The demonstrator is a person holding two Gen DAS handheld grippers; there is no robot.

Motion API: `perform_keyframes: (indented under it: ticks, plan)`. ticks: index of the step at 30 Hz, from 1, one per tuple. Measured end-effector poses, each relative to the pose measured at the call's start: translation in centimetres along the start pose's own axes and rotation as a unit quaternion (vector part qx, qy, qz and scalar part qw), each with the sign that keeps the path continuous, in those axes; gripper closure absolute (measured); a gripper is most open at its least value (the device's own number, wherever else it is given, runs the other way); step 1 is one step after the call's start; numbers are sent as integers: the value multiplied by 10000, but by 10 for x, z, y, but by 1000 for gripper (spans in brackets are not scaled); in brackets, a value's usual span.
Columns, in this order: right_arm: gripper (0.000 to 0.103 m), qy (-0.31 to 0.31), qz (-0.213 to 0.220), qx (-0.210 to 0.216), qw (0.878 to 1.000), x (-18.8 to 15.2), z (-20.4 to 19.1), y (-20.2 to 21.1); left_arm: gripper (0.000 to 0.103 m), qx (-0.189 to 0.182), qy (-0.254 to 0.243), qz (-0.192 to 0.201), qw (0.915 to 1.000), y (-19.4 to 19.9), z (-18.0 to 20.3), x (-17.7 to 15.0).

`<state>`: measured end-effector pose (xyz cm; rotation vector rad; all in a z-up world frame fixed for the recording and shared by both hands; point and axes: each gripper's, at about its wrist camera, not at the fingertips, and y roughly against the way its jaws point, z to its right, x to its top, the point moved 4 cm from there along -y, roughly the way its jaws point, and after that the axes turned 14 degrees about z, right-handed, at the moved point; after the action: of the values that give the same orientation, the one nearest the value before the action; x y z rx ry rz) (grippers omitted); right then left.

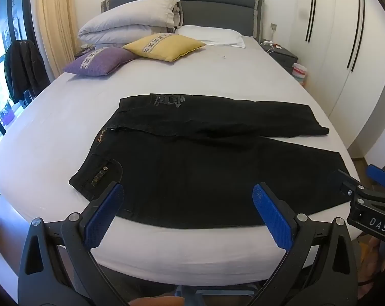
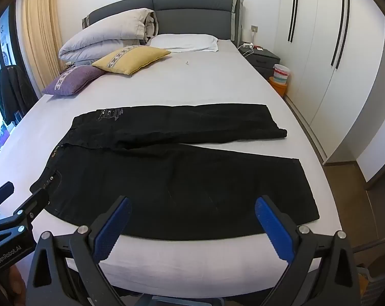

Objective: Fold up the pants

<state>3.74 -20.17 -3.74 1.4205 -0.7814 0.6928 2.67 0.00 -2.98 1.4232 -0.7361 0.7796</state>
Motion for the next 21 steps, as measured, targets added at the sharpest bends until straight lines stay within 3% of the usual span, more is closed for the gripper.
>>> perform_keyframes:
  ticks: [7,21]
  plan:
    - [3,26,-6,-4,10000,-2,-2,2,0,-100,112,-90,9998,-7,-14,1]
    - [3,43,-67,-18,10000,-2,-3,0,0,36,-55,-28,10000,-2,-7,-1]
